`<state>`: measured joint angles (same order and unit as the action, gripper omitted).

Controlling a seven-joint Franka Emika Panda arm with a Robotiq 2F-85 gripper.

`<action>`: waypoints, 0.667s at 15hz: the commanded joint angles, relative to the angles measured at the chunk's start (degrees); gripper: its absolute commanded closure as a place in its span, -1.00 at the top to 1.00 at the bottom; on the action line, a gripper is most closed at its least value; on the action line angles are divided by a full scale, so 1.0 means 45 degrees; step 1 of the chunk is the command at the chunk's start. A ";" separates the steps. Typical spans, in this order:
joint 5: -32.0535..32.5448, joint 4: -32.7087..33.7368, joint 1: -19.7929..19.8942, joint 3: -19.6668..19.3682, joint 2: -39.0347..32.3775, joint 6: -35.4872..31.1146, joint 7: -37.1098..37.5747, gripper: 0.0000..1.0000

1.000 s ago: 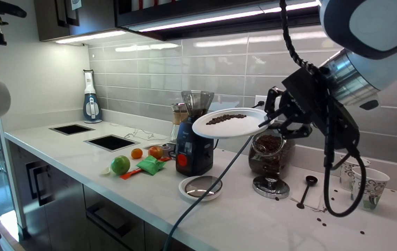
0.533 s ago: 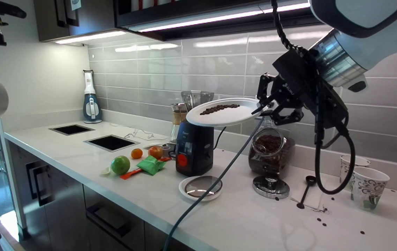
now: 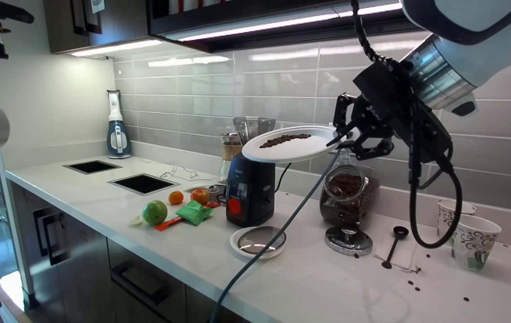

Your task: Pour the coffee beans from the white plate into the coffeemaker.

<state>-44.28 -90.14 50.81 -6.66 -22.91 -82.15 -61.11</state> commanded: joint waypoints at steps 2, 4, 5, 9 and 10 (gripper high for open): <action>-0.0525 0.0729 -0.0449 -0.0467 -0.0043 0.0095 -0.0089 -0.96; -0.0632 0.0961 -0.0576 -0.0474 -0.0056 0.0052 -0.0101 -0.96; -0.0662 0.1060 -0.0638 -0.0471 -0.0060 0.0057 -0.0109 -0.96; -0.0917 0.1316 -0.0903 -0.0451 0.0000 0.0051 -0.0373 -0.96; -0.1170 0.1336 -0.0927 -0.0428 0.0024 0.0028 -0.0540 -0.96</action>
<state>-46.75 -84.71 47.78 -7.59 -22.86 -82.15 -61.59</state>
